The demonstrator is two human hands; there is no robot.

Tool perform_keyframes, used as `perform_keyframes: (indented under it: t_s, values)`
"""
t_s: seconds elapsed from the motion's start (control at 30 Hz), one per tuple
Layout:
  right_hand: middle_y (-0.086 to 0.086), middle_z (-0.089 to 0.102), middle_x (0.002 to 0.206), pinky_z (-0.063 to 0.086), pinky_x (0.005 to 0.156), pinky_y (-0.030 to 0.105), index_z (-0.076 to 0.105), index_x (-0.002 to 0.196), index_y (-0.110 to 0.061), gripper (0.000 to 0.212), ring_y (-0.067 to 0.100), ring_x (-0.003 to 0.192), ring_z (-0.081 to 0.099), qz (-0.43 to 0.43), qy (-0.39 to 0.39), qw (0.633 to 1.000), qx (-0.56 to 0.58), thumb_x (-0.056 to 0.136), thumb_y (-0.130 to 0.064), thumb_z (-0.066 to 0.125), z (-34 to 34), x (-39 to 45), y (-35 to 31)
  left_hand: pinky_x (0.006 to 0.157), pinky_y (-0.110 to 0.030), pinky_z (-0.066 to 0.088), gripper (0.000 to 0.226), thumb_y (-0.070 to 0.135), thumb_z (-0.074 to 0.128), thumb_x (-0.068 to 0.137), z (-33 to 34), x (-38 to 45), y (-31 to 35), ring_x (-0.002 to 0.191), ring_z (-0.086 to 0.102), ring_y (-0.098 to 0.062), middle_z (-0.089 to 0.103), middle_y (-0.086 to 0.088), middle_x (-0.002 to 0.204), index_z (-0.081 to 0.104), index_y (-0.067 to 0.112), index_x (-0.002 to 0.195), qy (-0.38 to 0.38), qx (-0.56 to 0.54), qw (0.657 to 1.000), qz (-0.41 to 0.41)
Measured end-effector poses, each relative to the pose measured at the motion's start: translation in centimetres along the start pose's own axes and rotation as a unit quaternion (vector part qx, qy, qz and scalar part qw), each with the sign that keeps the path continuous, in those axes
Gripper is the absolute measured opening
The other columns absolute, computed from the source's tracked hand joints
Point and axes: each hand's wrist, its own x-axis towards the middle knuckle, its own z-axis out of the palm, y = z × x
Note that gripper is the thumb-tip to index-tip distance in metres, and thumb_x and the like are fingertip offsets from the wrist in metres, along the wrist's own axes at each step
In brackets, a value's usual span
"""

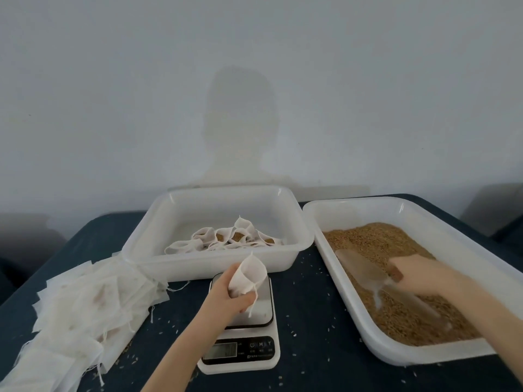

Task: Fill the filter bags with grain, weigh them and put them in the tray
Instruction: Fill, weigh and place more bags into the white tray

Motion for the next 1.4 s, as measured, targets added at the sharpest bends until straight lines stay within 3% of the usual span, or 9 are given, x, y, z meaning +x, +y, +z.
perform_keyframes:
  t_s: [0.1, 0.3, 0.43, 0.63, 0.93, 1.07, 1.27, 1.33, 1.4]
  values:
    - [-0.002, 0.059, 0.115, 0.054, 0.084, 0.026, 0.04, 0.133, -0.018, 0.047, 0.01, 0.095, 0.06, -0.005, -0.039, 0.999, 0.011, 0.095, -0.043, 0.05, 1.7, 0.7, 1.0, 0.065, -0.02, 0.047, 0.049, 0.003, 0.067, 0.083, 0.4, 0.2, 0.2, 0.095, 0.055, -0.017, 0.057, -0.002, 0.108, 0.051, 0.035, 0.116, 0.01, -0.008, 1.0, -0.005]
    - [-0.006, 0.058, 0.096, 0.05, 0.066, 0.019, 0.046, 0.108, -0.02, 0.027, 0.006, 0.082, 0.058, 0.007, -0.051, 0.996, 0.069, 0.087, -0.03, 0.061, 2.4, 2.1, 1.6, 0.079, -0.029, 0.05, 0.048, 0.007, 0.07, 0.082, 0.5, 0.4, -0.6, 0.108, 0.054, -0.019, 0.056, 0.004, 0.113, 0.049, 0.044, 0.105, 0.018, 0.009, 1.0, -0.018]
    - [-0.007, 0.063, 0.09, 0.053, 0.066, 0.016, 0.058, 0.105, -0.021, 0.018, 0.004, 0.077, 0.062, 0.055, 0.014, 0.996, 0.062, 0.09, -0.031, 0.058, 0.9, 2.1, 2.8, 0.081, -0.031, 0.05, 0.05, 0.011, 0.071, 0.082, 0.0, 0.5, -1.2, 0.105, 0.052, -0.015, 0.055, 0.008, 0.115, 0.046, 0.049, 0.103, 0.038, 0.032, 0.998, -0.037]
    - [-0.002, 0.062, 0.077, 0.036, 0.044, 0.016, 0.063, 0.092, -0.009, 0.025, 0.007, 0.051, 0.046, 0.083, 0.036, 0.987, 0.13, 0.098, -0.029, 0.049, 0.7, 4.6, 0.4, 0.06, -0.014, 0.047, 0.05, 0.013, 0.071, 0.082, 1.5, 0.1, -1.3, 0.086, 0.057, -0.009, 0.058, 0.018, 0.102, 0.048, 0.052, 0.103, 0.035, 0.016, 0.998, -0.053]
    - [-0.006, 0.045, 0.053, 0.035, 0.042, 0.014, 0.053, 0.076, -0.008, 0.028, 0.003, 0.033, 0.037, 0.018, 0.013, 0.951, 0.307, 0.099, -0.023, 0.049, 0.4, 6.0, 0.3, 0.054, -0.011, 0.049, 0.068, 0.005, 0.07, 0.081, 1.4, -0.6, -1.0, 0.078, 0.063, 0.004, 0.061, 0.035, 0.085, 0.055, 0.072, 0.082, 0.006, -0.003, 0.999, -0.04]
    - [-0.002, 0.051, 0.059, 0.037, 0.044, 0.011, 0.061, 0.091, -0.004, 0.019, 0.002, 0.038, 0.042, -0.021, 0.052, 0.952, 0.301, 0.096, -0.021, 0.054, -0.2, 4.2, 2.0, 0.049, -0.008, 0.046, 0.053, 0.005, 0.071, 0.081, 1.0, -0.5, -1.0, 0.079, 0.061, -0.004, 0.063, 0.022, 0.083, 0.056, 0.055, 0.085, 0.035, 0.006, 0.998, -0.047]
    - [-0.004, 0.062, 0.056, 0.039, 0.043, 0.015, 0.069, 0.101, -0.023, 0.013, 0.004, 0.042, 0.047, -0.144, 0.073, 0.917, 0.364, 0.09, -0.026, 0.064, -2.2, 0.6, 1.9, 0.065, -0.015, 0.047, 0.048, 0.012, 0.07, 0.083, 0.5, -0.4, 0.5, 0.096, 0.052, -0.006, 0.053, 0.018, 0.106, 0.045, 0.051, 0.096, 0.022, 0.034, 0.999, -0.026]
    - [-0.002, 0.066, 0.063, 0.039, 0.045, 0.016, 0.07, 0.102, -0.035, 0.02, 0.004, 0.044, 0.048, -0.19, 0.056, 0.909, 0.366, 0.082, -0.036, 0.067, -3.3, -0.6, 0.8, 0.078, -0.026, 0.05, 0.046, 0.013, 0.071, 0.082, 0.1, -0.4, 1.1, 0.1, 0.054, -0.01, 0.055, 0.013, 0.108, 0.047, 0.049, 0.099, 0.018, 0.033, 0.999, -0.015]
    - [-0.005, 0.071, 0.077, 0.042, 0.049, 0.013, 0.068, 0.1, -0.049, 0.023, 0.003, 0.051, 0.054, -0.236, 0.028, 0.907, 0.348, 0.076, -0.047, 0.068, -4.2, -1.5, -0.6, 0.073, -0.025, 0.051, 0.045, 0.011, 0.071, 0.082, -0.5, -0.4, 1.7, 0.097, 0.056, -0.012, 0.056, 0.007, 0.106, 0.049, 0.044, 0.104, 0.012, 0.034, 0.999, -0.005]
